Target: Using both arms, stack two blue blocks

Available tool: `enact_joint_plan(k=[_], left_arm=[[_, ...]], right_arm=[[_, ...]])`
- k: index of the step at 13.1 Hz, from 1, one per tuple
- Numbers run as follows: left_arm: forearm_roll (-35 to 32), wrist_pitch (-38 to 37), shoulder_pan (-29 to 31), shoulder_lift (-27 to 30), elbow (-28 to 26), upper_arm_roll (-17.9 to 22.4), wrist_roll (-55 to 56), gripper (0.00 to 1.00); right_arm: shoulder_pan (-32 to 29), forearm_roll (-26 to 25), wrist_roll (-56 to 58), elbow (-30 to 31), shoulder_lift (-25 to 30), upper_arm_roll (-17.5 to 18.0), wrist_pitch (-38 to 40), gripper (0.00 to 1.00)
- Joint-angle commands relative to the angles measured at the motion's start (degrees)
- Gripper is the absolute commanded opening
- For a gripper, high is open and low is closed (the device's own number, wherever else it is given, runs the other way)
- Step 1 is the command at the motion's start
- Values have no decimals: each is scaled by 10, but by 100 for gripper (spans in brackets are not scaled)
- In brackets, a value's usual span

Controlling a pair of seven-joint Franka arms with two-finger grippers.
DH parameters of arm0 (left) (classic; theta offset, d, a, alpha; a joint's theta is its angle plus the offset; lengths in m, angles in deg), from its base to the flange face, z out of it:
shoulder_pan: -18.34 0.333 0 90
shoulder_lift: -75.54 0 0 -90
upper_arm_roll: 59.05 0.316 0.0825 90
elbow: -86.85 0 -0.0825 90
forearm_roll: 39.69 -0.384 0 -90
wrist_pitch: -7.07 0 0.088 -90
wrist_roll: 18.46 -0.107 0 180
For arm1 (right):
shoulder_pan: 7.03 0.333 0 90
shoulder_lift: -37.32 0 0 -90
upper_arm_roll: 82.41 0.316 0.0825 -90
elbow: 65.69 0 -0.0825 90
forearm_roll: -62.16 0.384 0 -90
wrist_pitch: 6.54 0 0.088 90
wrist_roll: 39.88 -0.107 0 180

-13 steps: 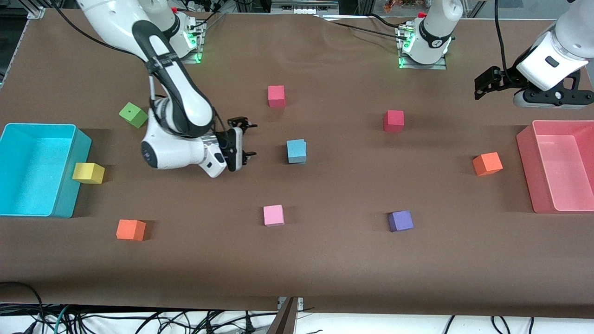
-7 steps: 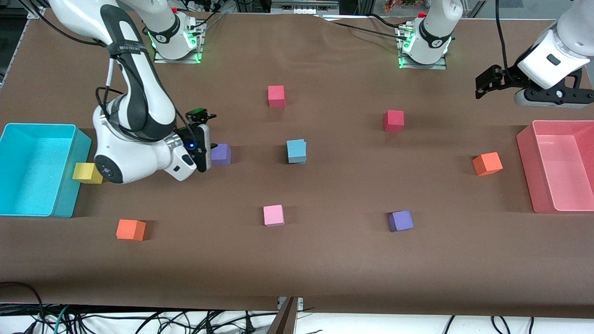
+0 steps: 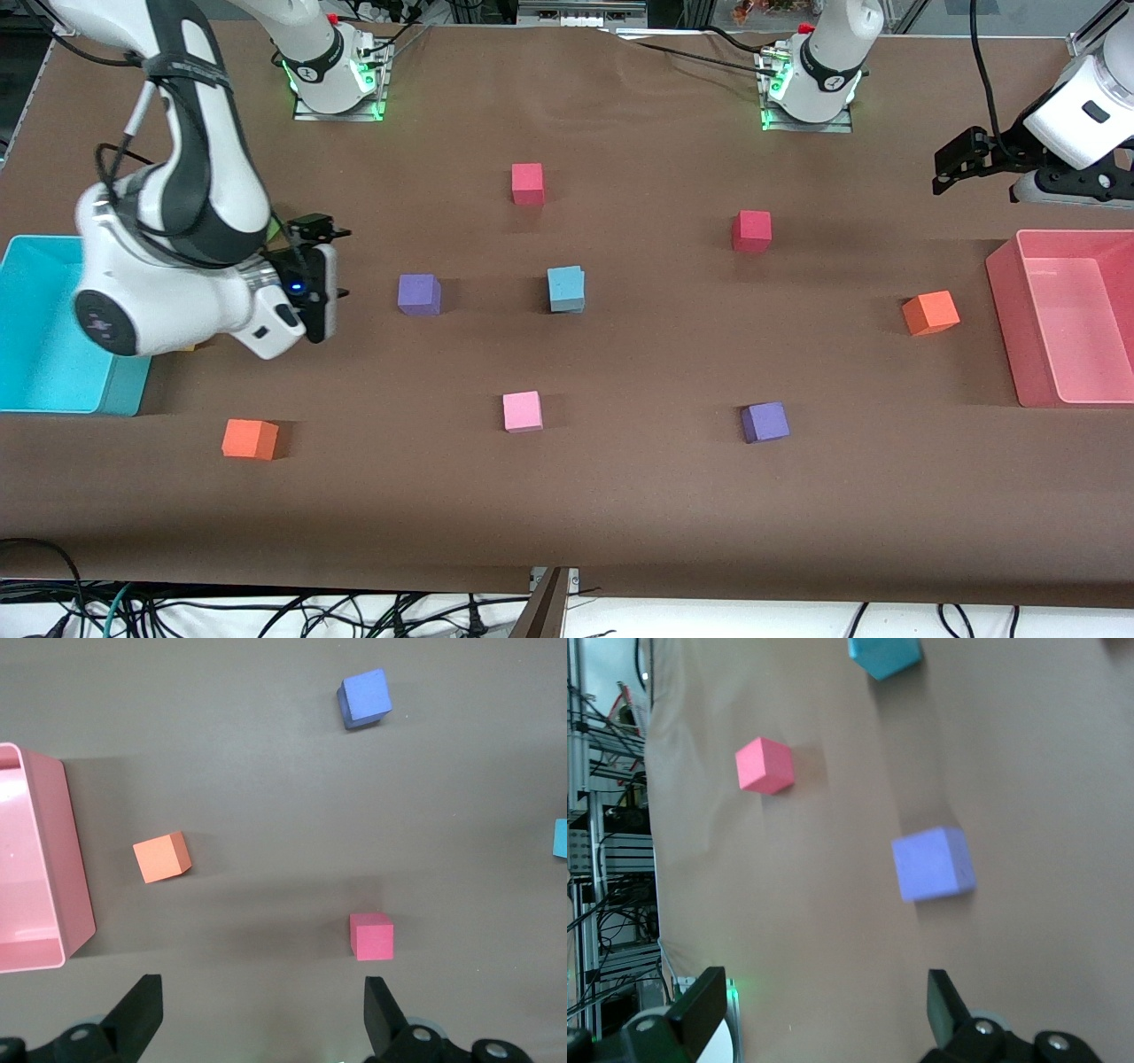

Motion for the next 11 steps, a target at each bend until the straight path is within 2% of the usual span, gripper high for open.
enact_joint_plan(k=[1,2,3,4,5,7,9,11], left_arm=[[15,20,-1,-23,17,-4,-13,100],[15,19,-1,-39,34,-4,-14,100],[15,20,-1,-60,54,1,-14,100],[11,38,-2,-69,60,2,-14,100],[10,61,-2,-69,57,2,-14,100],[10,61,0,-64,55,-1,-14,100],[12,39,2,-62,61,-2,-9,100],[13,33,-1,-61,62,-5,-3,100]], right_arm=[[-6,-37,-21,-17,17,-24,20,100],[-13,-54,-34,-15,34,-25,17,100],[-15,-97,-45,-14,54,-24,-5,100],[-16,-125,-56,-5,85,-22,-50,100],[-26,-130,-99,9,103,-17,-59,100],[-65,-139,-249,52,150,20,-54,100],[-82,-152,-451,85,183,68,-64,100],[-103,-195,-485,119,207,108,-86,100]])
